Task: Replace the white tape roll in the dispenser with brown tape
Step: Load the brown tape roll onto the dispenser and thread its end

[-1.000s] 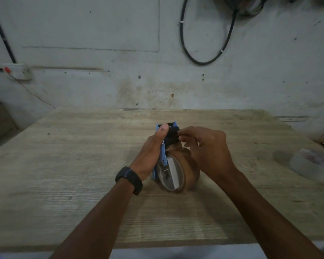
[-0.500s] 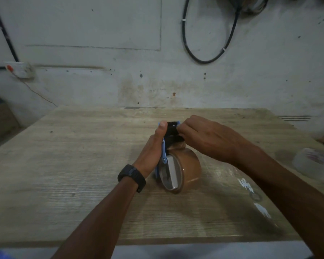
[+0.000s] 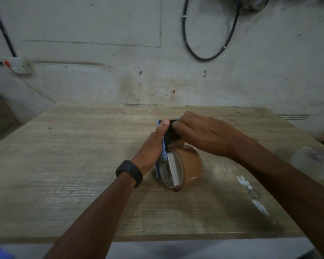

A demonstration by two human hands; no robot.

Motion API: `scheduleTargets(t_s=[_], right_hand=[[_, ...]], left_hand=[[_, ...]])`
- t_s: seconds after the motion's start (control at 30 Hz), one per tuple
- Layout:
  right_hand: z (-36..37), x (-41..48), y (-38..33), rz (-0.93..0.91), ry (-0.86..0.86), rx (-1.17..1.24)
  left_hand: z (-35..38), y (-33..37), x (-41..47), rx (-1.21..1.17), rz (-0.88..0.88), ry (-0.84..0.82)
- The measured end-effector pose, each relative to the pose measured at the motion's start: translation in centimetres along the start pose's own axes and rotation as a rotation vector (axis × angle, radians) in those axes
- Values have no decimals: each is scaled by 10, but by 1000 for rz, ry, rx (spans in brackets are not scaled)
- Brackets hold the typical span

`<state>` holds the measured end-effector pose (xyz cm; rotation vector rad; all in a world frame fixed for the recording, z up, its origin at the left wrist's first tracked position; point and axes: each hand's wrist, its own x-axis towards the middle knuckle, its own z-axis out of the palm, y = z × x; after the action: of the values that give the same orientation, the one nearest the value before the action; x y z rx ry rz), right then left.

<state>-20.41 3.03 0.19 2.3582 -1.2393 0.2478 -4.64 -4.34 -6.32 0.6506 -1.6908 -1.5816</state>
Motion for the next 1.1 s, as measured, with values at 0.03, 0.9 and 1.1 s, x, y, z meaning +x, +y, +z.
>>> scheduleTargets(t_s=[0.03,0.9,1.1], right_hand=[[1,1,0,67,31,59],[20,4,7,445,216,287],[25,7,3,210,130,45]], left_hand=[[1,-1,2,-35,-8,19],[-14,-7,35,-109,4,-9],[-14,-6,38,-64,4,-57]])
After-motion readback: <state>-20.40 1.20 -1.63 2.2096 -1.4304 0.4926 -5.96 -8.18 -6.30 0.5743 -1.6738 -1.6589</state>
